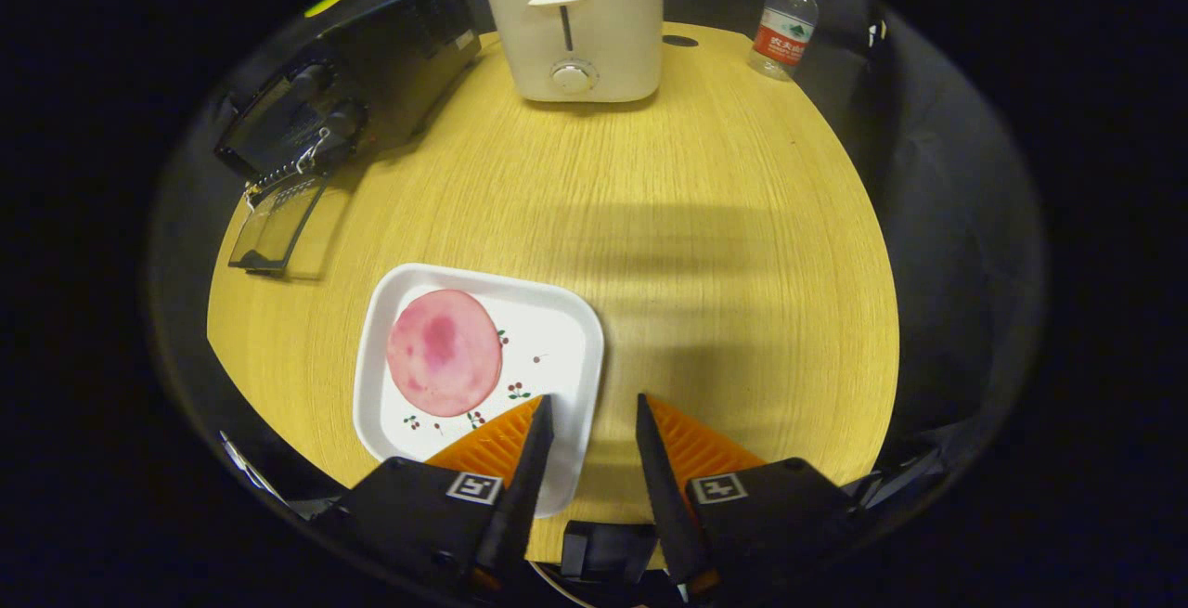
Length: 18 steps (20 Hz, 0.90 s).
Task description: Open the toaster oven, put the food inside, and close the toaster oven door.
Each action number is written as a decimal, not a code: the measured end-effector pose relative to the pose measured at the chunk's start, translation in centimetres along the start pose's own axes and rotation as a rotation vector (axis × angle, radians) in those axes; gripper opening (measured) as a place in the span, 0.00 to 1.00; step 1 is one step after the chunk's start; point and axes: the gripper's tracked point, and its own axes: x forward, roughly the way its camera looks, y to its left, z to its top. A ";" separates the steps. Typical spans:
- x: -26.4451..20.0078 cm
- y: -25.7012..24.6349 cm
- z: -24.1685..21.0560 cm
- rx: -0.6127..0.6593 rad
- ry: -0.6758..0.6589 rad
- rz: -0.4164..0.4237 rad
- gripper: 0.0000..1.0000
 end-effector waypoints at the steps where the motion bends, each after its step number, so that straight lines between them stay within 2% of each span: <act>1: 0.6 0.1 0.0 0.028 0.016 -0.006 0.37; 3: 0.9 0.1 0.2 0.082 0.041 0.015 0.23; 5: 0.7 0.3 0.4 0.066 0.029 0.051 0.11; 6: 0.7 0.5 0.3 0.047 0.028 0.069 0.11; 7: 0.8 0.5 0.5 0.050 0.009 0.084 0.05; 8: 1.4 0.6 0.2 0.070 0.026 0.102 0.06; 9: 1.0 0.7 0.1 0.099 0.022 0.119 0.02; 12: 0.8 0.7 -0.2 0.154 0.016 0.156 0.02; 18: -2.1 1.1 0.1 0.314 -0.077 0.219 0.02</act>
